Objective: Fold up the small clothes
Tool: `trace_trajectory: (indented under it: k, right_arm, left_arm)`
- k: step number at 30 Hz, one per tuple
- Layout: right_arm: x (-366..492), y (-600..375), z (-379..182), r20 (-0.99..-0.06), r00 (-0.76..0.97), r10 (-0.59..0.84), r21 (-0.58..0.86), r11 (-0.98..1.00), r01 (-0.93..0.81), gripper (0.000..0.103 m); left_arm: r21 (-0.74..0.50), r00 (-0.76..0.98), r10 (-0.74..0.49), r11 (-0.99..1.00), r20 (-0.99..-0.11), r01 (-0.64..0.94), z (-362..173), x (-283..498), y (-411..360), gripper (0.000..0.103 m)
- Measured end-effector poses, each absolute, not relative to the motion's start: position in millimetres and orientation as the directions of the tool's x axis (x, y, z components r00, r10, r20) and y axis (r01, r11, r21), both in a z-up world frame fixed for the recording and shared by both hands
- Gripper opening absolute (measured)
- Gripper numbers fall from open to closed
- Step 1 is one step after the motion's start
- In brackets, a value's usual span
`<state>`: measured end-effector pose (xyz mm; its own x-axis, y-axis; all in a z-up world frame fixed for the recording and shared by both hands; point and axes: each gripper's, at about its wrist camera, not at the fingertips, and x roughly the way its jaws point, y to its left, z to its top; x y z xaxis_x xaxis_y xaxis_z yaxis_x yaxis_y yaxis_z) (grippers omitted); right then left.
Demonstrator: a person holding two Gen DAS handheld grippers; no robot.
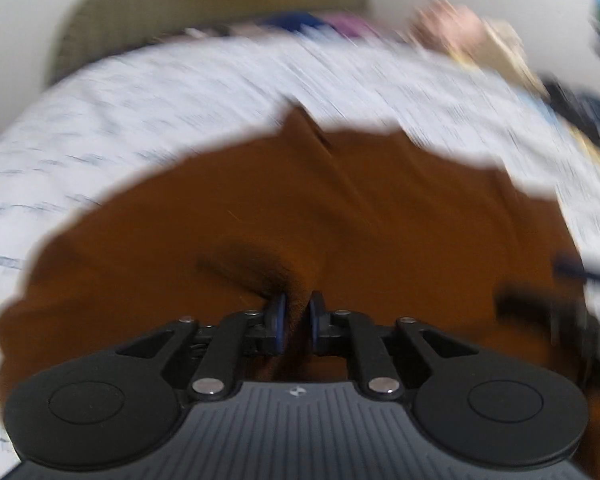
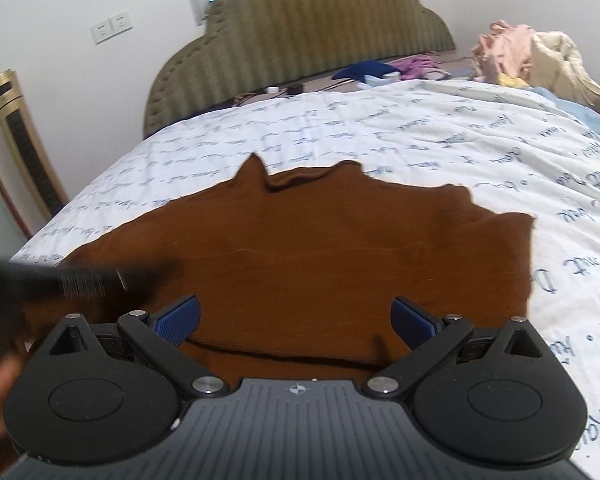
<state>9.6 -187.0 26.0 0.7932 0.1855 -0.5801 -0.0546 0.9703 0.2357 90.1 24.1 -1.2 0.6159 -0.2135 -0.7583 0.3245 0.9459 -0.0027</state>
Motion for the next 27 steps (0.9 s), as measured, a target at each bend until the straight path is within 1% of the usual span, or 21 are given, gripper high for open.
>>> trace_trajectory:
  k: [1,3,4,5,8,11,14,17,18,19,20,22,23,24,26,27]
  right_arm:
    - [10.0,-190.0,26.0,-0.581,0.794,0.182,0.236,0.97,-0.049,0.1]
    - [11.9,-192.5,26.6,-0.58,0.794,0.184,0.242,0.969,-0.048,0.1]
    - [12.8,-192.9,26.7,-0.577,0.794,0.194,0.25,0.967,-0.055,0.1]
    - [14.3,-193.6,27.1,-0.572,0.793,0.21,0.264,0.962,-0.064,0.1]
    - [23.4,-191.5,27.2,-0.565,0.778,0.275,0.332,0.939,-0.091,0.099]
    - [33.0,-184.1,26.0,-0.553,0.755,0.352,0.401,0.907,-0.129,0.099]
    - [46.7,-172.6,24.4,-0.551,0.728,0.409,0.442,0.882,-0.161,0.096]
    - [66.7,-159.9,21.7,-0.555,0.681,0.478,0.512,0.841,-0.173,0.094]
    - [72.0,-151.7,22.5,-0.556,0.671,0.491,0.514,0.837,-0.186,0.094]
    - [74.8,-140.4,25.1,-0.564,0.669,0.484,0.481,0.851,-0.211,0.094]
    - [76.2,-124.2,28.3,-0.584,0.676,0.449,0.402,0.884,-0.239,0.094]
    - [75.5,-86.1,31.8,-0.623,0.709,0.331,0.175,0.942,-0.286,0.095]
    - [75.2,-66.9,30.8,-0.626,0.729,0.276,0.06,0.949,-0.308,0.098]
    - [75.3,-48.4,27.2,-0.624,0.747,0.228,-0.045,0.944,-0.326,0.099]
    - [76.9,-21.9,17.0,-0.614,0.777,0.14,-0.211,0.919,-0.332,0.099]
    - [78.8,-14.5,11.5,-0.606,0.791,0.084,-0.277,0.91,-0.31,0.099]
  left_arm:
    - [0.047,0.634,-0.193,0.939,-0.749,0.341,-5.4,79.5,20.0,0.028]
    - [0.142,0.683,-0.157,0.922,-0.713,0.361,-4.3,61.3,18.0,0.057]
    - [0.162,0.697,-0.162,0.913,-0.698,0.374,-1.8,52.8,19.8,0.083]
    - [0.16,0.711,-0.187,0.907,-0.678,0.39,1.8,43.7,24.3,0.09]
    - [0.169,0.732,-0.226,0.89,-0.643,0.423,12.1,25.1,39.6,0.09]
    - [0.202,0.774,-0.184,0.905,-0.606,0.374,13.8,17.4,51.5,0.09]
    - [0.197,0.799,-0.117,0.939,-0.59,0.283,14.1,15.5,79.9,0.09]
    - [0.159,0.813,-0.025,0.977,-0.581,0.144,19.7,19.0,114.6,0.09]
    - [0.142,0.818,0.003,0.985,-0.575,0.097,21.6,20.7,125.5,0.09]
    - [0.127,0.819,0.03,0.991,-0.573,0.052,23.3,22.9,135.4,0.09]
    - [0.114,0.816,0.057,0.993,-0.576,0.011,26.0,26.3,145.4,0.09]
    - [0.099,0.795,0.108,0.993,-0.597,-0.061,26.5,37.0,161.9,0.09]
    - [0.102,0.783,0.129,0.991,-0.608,-0.084,26.0,43.2,166.9,0.09]
    - [0.11,0.772,0.154,0.988,-0.617,-0.109,24.3,49.7,170.7,0.09]
    - [0.141,0.752,0.195,0.981,-0.63,-0.137,17.8,63.2,173.8,0.09]
    - [0.159,0.74,0.217,0.976,-0.637,-0.149,14.9,67.3,176.7,0.09]
